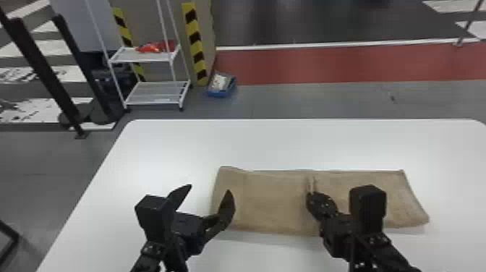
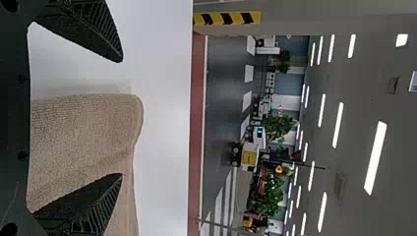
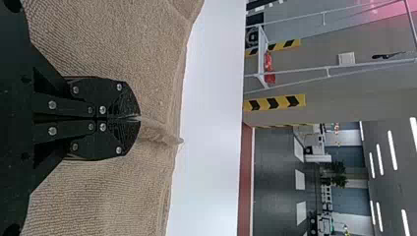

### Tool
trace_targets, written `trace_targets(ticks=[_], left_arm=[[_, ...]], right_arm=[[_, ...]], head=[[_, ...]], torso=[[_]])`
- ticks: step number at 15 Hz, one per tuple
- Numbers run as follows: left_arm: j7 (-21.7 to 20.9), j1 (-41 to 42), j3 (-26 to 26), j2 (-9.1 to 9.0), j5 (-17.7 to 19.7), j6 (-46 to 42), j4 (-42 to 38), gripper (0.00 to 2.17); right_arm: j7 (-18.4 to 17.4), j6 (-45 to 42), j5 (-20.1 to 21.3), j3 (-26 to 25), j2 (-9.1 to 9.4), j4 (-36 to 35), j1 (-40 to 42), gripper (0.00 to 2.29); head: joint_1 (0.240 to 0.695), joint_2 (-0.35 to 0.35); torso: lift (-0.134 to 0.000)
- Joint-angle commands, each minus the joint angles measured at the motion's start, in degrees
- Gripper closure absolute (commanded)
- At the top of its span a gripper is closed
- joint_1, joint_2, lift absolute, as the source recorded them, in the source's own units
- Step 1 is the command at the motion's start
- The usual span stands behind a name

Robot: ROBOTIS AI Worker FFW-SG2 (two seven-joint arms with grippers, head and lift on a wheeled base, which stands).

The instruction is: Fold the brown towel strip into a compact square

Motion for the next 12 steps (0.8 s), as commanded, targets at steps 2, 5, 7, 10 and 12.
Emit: trace_targets(ticks=[2, 5, 7, 10, 12], left_arm=[[0.00, -0.18, 0.15, 0.00, 0.00, 0.00, 0.33, 0.04], [0.00, -0.09, 0.41, 0.00, 0.09, 0.00, -0.02, 0.04], [-0.09, 0.44, 1.12, 0.00, 0.44, -2.11, 0.07, 0.04], [0.18, 0.79, 2.87, 0.00, 2.37, -7.03, 1.65, 0.04], [0.26, 0.79, 3.49, 0.00, 2.99, -7.21, 1.91, 0.04]], right_arm=[[0.00, 0.00, -0.20, -0.07, -0.04, -1.74, 0.54, 1.30], [2.20, 0.18, -1.43, -2.44, -0.04, -7.98, 1.33, 1.30], [2.99, 0.70, -4.85, -7.63, -0.13, -13.95, 3.53, 1.30], [3.16, 0.53, -6.17, -11.67, -0.04, -10.97, 4.76, 1.30], [3.96, 0.18, -6.35, -11.85, -0.04, -7.89, 4.06, 1.30]], head=[[0.695, 0.119], [0.695, 0.126], [0.695, 0.126], [0.695, 0.080], [0.695, 0.065]], torso=[[-0.122], [-0.122], [-0.122], [-0.122], [-0.122]])
